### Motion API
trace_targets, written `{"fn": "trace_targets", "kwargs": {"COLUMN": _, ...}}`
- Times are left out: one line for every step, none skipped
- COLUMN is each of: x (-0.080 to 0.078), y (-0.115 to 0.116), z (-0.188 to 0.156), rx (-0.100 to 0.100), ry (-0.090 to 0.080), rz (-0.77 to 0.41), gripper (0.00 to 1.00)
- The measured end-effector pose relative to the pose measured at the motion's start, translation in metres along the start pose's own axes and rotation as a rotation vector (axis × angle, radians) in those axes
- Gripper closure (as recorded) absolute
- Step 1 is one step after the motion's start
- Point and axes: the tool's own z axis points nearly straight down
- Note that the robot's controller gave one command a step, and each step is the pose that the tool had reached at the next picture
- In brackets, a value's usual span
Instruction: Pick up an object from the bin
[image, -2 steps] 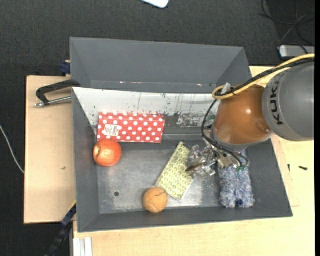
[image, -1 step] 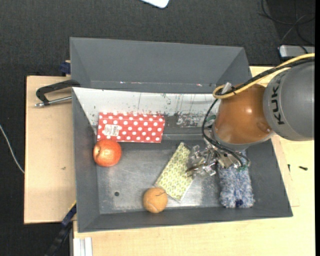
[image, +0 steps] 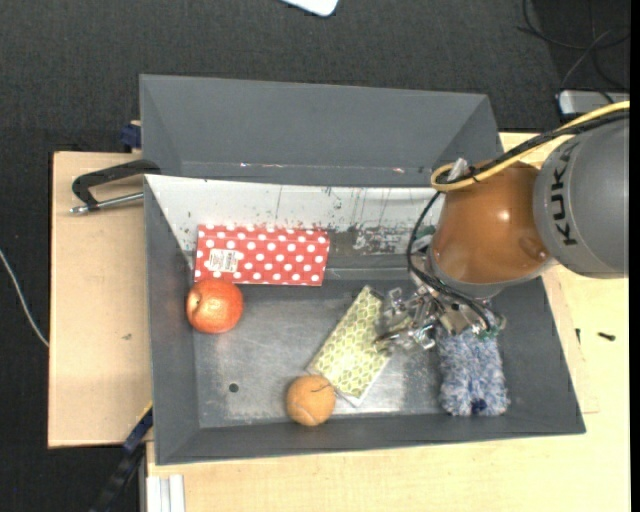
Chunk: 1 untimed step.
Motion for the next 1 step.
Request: {"fn": "trace_targets", "kwargs": {"x": -0.0009, "y": 0.0001, "z": -0.0126, "rx": 0.001, "ry": -0.002, "rz": -0.001, "gripper": 1.0}}
